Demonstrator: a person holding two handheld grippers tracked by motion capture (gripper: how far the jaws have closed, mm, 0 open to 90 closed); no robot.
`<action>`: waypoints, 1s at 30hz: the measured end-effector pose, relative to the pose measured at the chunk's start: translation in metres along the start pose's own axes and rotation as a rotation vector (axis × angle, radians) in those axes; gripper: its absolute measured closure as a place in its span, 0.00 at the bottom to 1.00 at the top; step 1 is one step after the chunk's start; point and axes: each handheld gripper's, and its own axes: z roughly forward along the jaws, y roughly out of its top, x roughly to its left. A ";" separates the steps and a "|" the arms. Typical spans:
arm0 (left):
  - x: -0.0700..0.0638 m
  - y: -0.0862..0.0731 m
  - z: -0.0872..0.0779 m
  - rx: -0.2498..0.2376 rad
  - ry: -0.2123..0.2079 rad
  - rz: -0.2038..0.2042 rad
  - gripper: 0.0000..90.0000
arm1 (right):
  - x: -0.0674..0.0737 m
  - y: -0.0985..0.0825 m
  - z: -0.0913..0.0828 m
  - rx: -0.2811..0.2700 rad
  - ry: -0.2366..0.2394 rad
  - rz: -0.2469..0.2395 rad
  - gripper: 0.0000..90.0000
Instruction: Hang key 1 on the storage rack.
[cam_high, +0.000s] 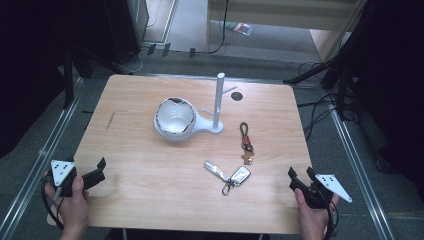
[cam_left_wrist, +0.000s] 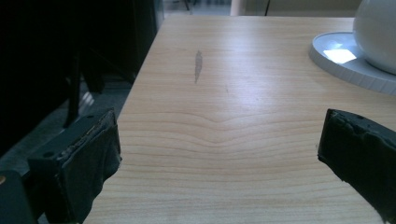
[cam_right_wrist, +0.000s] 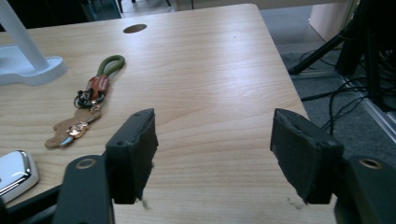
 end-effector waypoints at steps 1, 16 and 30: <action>0.000 0.000 0.000 0.000 0.000 0.000 0.00 | 0.000 0.000 0.000 0.000 0.000 0.000 0.37; -0.008 0.000 0.001 -0.005 0.068 0.046 0.00 | 0.042 0.021 0.003 0.057 0.061 -0.224 0.46; -0.005 0.000 -0.001 -0.004 0.032 0.030 0.00 | 0.086 0.045 0.043 0.396 0.127 -0.349 0.52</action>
